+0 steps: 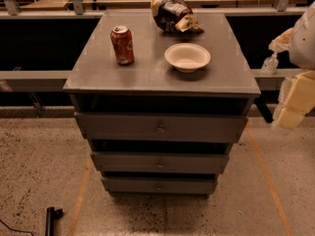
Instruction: Open bottom drawer
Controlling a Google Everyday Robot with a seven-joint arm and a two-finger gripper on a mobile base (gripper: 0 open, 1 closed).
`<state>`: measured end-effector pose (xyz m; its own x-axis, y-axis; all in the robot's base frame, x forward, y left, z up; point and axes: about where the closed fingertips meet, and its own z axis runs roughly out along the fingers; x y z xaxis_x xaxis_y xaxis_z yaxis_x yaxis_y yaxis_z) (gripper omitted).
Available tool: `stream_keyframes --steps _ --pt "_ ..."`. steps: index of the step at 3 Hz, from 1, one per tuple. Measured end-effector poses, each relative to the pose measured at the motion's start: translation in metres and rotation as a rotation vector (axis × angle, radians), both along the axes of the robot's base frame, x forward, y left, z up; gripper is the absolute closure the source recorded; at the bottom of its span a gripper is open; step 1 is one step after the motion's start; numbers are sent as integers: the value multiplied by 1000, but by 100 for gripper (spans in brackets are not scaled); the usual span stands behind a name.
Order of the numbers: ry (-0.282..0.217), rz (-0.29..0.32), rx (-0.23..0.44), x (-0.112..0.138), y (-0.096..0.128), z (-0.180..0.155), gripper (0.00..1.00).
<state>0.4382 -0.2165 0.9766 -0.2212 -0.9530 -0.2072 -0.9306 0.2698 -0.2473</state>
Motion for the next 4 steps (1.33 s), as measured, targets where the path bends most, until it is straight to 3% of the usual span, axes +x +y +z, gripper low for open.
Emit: stream_keyframes --steps 1,2,3,4 --pt "0 0 0 0 0 0 0" --pt "4 9 58 9 10 -31 0" --pt "78 65 209 12 40 -125 0" --pt "113 116 283 19 71 -210 0"
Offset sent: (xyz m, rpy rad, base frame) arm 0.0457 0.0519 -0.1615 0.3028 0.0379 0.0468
